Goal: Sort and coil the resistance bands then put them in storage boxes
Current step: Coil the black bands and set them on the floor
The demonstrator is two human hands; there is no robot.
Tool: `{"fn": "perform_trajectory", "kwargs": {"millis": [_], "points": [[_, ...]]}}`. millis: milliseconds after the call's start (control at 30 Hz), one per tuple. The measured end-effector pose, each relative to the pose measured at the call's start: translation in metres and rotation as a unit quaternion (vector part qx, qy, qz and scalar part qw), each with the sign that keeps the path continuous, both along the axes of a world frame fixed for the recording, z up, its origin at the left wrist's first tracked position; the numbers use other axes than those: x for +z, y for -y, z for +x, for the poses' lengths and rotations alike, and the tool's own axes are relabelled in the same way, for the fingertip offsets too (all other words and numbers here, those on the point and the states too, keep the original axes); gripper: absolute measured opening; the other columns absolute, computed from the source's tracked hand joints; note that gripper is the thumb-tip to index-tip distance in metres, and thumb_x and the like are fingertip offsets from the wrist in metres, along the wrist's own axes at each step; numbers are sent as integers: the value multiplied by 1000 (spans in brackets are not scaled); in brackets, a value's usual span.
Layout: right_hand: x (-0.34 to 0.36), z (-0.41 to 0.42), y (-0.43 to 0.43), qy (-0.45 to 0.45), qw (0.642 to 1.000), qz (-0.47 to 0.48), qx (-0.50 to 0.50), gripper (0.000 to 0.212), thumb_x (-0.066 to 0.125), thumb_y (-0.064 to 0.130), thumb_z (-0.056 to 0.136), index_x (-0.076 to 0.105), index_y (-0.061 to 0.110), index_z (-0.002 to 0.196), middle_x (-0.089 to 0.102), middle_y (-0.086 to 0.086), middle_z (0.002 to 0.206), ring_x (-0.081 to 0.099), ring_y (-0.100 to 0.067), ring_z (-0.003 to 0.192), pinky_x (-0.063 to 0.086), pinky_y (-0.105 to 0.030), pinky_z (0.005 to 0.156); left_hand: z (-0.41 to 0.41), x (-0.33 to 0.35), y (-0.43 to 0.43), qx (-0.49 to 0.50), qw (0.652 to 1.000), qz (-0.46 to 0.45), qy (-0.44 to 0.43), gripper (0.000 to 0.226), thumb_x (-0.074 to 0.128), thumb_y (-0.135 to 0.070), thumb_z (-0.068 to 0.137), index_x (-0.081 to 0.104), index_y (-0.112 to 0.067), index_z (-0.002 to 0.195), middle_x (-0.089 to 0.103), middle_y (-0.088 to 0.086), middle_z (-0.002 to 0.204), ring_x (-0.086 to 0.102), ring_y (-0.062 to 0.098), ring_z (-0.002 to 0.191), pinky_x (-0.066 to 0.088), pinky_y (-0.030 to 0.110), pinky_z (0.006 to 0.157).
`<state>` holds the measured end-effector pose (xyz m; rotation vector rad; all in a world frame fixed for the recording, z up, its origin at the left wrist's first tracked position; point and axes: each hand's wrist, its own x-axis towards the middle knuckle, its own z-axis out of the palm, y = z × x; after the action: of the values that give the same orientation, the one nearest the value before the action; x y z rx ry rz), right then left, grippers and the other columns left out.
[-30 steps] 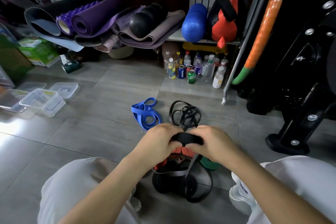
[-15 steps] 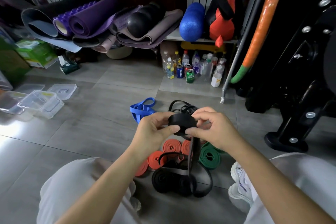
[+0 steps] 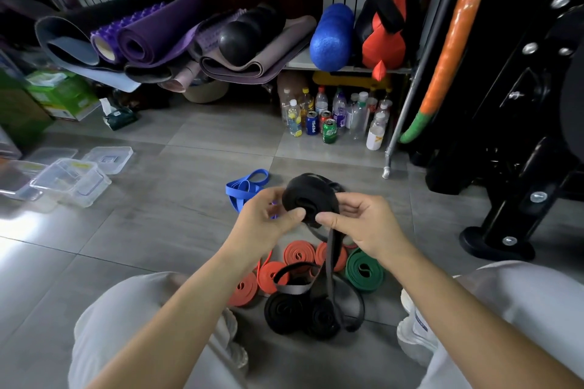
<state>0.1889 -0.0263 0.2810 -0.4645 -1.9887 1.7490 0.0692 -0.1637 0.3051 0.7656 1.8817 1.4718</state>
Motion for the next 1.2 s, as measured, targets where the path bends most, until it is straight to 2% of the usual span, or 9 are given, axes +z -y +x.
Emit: {"fn": "perform_trajectory", "kwargs": {"millis": [133, 200, 300, 533, 700, 867, 967, 1067, 1200], "points": [[9, 3, -1, 103, 986, 125, 37, 23, 81, 12, 70, 73, 26, 87, 74, 0, 81, 70, -18, 79, 56, -38, 75, -4, 23, 1, -118, 912, -108, -378, 46, 74, -25, 77, 58, -28, 120, 55, -17, 108, 52, 0, 98, 38, 11, 80], [15, 5, 4, 130, 968, 205, 60, 20, 80, 20, 71, 74, 16, 89, 71, -12, 79, 66, -31, 76, 53, -49, 71, -6, 35, -1, -201, 853, -167, -451, 32, 69, -28, 80, 63, -26, 112, 61, -13, 99, 53, 4, 89, 36, 11, 70], [32, 9, 8, 114, 971, 204, 46, 19, 80, 21, 71, 72, 15, 87, 68, -15, 76, 64, -30, 69, 52, -46, 63, -7, 51, -1, -205, 850, -174, -453, 28, 70, -27, 80, 65, -22, 107, 60, -11, 88, 49, 5, 79, 32, 14, 62], [68, 18, 1, 40, 990, 133, 23, 31, 80, 31, 63, 65, 42, 89, 71, 19, 84, 66, -2, 82, 51, -17, 78, -2, 70, 3, -68, 983, 18, -171, 28, 73, 0, 75, 66, -16, 97, 71, 1, 93, 68, 13, 88, 55, 30, 84], [65, 21, 3, -50, 998, 32, -2, 29, 75, 9, 64, 68, 27, 86, 72, 19, 78, 67, 4, 79, 50, -12, 76, 15, 70, 1, -5, 986, 155, 56, 25, 64, 4, 80, 64, -16, 95, 74, -2, 81, 71, 14, 76, 56, 23, 61], [66, 20, 11, -93, 995, 15, -42, 32, 70, -7, 73, 68, 22, 87, 71, 11, 83, 67, 2, 78, 53, -14, 74, 35, 57, -3, 9, 949, 202, 242, 21, 62, -6, 81, 61, -12, 101, 71, 8, 96, 70, 20, 85, 58, 30, 70], [74, 28, 6, -27, 994, 97, -33, 33, 74, -3, 73, 67, 26, 87, 71, 3, 87, 66, 5, 73, 54, -15, 75, 26, 63, 1, -1, 997, 65, -32, 30, 69, -9, 82, 58, -20, 108, 65, 2, 111, 66, 15, 95, 55, 28, 79], [82, 28, 2, 87, 963, 254, -11, 22, 79, 15, 72, 73, 22, 92, 71, 6, 83, 67, -6, 76, 55, -28, 79, 18, 83, 4, -85, 938, -35, -333, 48, 75, -19, 76, 58, -23, 121, 59, -14, 110, 58, 4, 95, 46, 20, 80], [96, 24, 6, 90, 945, 313, 10, 23, 80, 21, 70, 74, 18, 92, 71, 9, 76, 67, -6, 74, 56, -35, 77, 14, 109, 3, -147, 872, -125, -449, 32, 75, -25, 76, 68, -19, 107, 69, -2, 99, 61, 15, 93, 42, 22, 81]]}}
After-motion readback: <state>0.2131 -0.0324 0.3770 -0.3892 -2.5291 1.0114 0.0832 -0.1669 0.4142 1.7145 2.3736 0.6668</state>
